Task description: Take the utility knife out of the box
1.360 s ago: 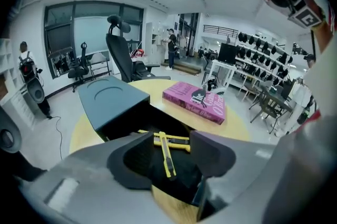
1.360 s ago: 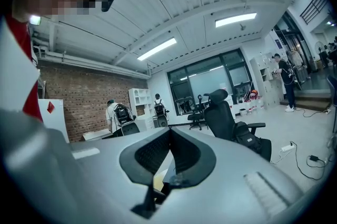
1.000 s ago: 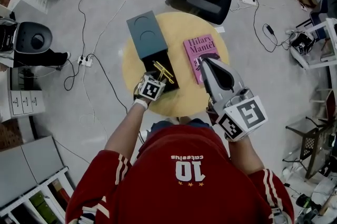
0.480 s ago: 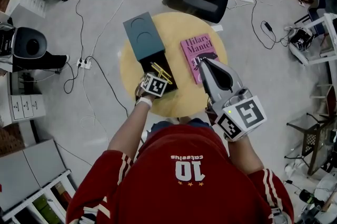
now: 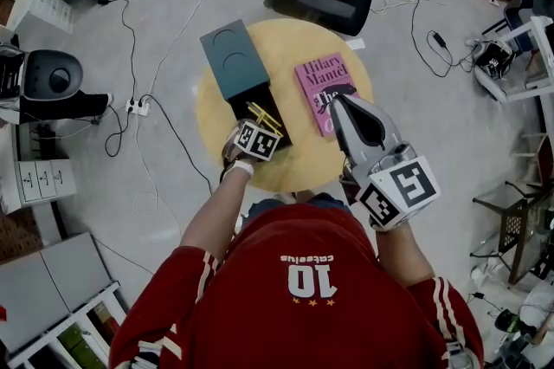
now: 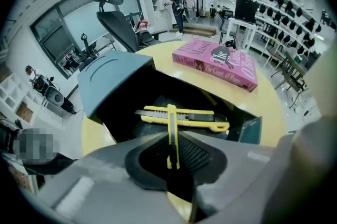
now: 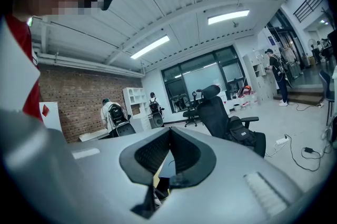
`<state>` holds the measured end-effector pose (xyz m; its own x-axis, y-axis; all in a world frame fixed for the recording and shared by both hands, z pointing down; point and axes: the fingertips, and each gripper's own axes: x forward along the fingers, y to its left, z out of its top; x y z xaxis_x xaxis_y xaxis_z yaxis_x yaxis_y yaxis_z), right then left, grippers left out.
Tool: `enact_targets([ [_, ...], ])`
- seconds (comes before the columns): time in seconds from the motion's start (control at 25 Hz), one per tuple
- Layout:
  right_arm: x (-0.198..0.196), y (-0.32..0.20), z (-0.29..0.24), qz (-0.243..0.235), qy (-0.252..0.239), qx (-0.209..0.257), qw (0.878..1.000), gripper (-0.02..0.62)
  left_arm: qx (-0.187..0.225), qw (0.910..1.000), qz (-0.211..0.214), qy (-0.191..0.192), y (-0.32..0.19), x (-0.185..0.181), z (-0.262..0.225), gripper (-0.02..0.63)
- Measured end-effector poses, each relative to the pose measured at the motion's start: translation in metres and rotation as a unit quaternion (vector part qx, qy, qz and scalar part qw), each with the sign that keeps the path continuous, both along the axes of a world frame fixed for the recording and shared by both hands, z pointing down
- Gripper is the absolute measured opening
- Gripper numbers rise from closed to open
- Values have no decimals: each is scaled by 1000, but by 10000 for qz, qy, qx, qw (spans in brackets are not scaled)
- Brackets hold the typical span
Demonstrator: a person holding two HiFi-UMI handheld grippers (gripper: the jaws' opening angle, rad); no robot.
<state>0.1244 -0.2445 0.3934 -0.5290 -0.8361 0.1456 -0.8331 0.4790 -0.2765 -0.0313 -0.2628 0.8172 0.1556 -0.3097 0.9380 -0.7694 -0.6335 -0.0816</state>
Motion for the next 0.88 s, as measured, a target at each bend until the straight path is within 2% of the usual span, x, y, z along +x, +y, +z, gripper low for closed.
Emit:
enact_targets([
  [0.36,-7,1,-3,-44,22,44,10000,-11,441,9973,-180,556,-6,-6,-26,61],
  [0.56,-17,5,-9,-130,42,118,9998,-11,907,9917,-220,888,-13,-6,-65,60],
  [0.72,-29,10,-16,-223,68,213,9995,-11,1446,9804,-191,1324,-13,-9,-110,60],
  [0.88,-41,19,-23,-310,106,314,9990,-11,2079,9604,-123,1849,-5,-19,-160,60],
])
